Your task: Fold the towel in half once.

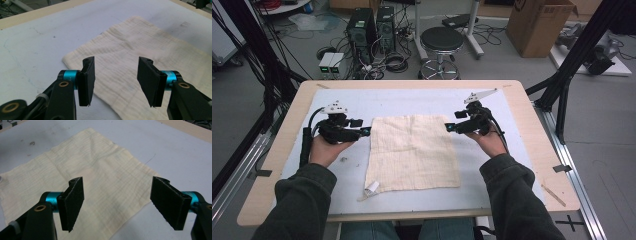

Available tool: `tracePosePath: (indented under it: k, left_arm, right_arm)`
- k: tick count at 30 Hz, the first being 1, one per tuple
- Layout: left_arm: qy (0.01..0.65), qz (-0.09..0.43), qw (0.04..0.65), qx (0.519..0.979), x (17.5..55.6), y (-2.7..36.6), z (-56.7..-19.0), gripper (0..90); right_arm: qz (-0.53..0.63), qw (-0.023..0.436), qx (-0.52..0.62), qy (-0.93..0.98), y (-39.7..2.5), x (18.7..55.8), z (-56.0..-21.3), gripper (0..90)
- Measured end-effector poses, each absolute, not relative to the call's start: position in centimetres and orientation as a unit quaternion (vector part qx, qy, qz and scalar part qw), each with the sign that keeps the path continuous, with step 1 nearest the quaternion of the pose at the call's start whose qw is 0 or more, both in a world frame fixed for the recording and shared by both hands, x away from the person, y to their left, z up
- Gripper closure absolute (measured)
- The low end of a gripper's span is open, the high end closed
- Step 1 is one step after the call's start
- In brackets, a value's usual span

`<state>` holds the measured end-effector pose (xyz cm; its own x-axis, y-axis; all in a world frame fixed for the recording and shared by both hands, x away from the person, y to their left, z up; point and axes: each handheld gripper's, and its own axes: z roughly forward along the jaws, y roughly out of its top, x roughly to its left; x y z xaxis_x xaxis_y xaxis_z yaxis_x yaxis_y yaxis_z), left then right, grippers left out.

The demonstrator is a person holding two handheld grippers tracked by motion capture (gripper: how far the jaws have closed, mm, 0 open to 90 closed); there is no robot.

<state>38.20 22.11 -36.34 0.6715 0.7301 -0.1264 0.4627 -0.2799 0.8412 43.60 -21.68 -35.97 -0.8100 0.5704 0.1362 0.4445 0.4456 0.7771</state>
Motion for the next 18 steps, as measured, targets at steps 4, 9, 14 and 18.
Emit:
tracePosePath:
  k: [4,9,14,18]
  left_arm:
    - [0.385,0.146,0.469,0.781,39.0,22.1,-35.9,48.7]
    - [0.393,0.151,0.461,0.781,40.2,22.0,-35.8,48.6]
    - [0.407,0.155,0.455,0.777,41.3,21.9,-36.8,48.8]
    - [0.420,0.156,0.457,0.768,42.2,21.7,-37.6,50.1]
  right_arm:
    - [0.429,0.077,0.297,0.850,-21.4,44.4,-35.2,26.6]
    - [0.428,0.080,0.306,0.846,-21.1,45.8,-34.8,27.9]
    - [0.425,0.081,0.325,0.841,-20.8,46.9,-35.9,30.5]
    - [0.422,0.083,0.336,0.838,-20.5,47.6,-36.7,33.9]
